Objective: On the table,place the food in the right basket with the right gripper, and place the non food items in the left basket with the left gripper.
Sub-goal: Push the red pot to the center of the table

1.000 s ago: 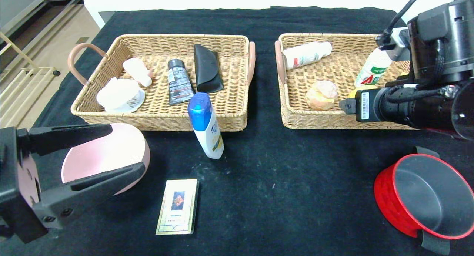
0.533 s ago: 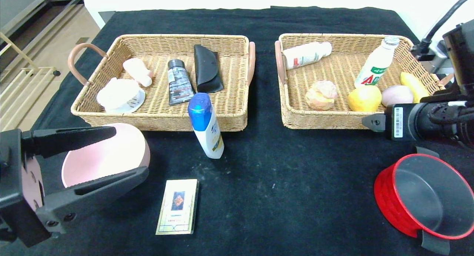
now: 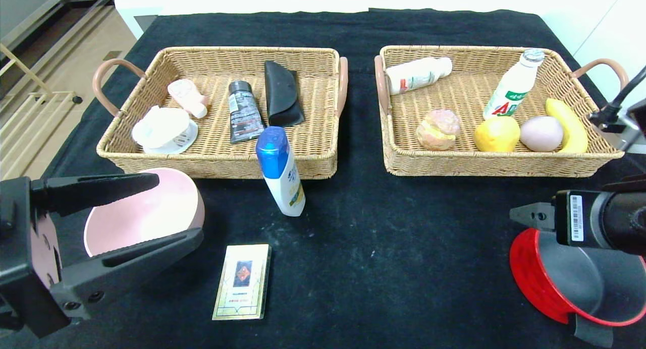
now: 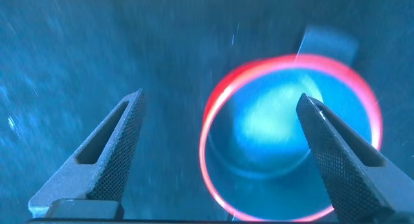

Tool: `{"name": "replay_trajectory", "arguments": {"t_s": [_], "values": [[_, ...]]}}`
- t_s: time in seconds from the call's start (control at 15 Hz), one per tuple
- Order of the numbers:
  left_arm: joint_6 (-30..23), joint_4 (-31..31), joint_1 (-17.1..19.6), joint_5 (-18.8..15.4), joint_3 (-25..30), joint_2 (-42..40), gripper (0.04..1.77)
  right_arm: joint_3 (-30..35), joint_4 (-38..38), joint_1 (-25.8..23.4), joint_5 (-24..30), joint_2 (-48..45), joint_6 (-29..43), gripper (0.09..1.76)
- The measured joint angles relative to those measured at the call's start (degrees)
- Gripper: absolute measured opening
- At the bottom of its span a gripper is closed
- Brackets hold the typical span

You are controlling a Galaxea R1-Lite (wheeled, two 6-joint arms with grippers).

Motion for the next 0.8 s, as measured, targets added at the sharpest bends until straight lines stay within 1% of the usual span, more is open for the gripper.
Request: {"name": "replay_trajectory", "arguments": {"t_s": [0.2,0.33,0.8], "values": [[0.0,0.1,0.0,0.0,0.0,0.1,1.72,3.7,-0.2,-0.1,3.3,0.1,3.0,1.7],[0.0,0.1,0.0,0.0,0.0,0.1,1.72,5.0,-0.3,-0.4,4.1,1.2,3.9,1.7],[0.0,0.0,0.0,0.0,0.0,-0.1,1.72,5.7,-0.5,-1.0,5.8,5.6,5.5,1.7]]}}
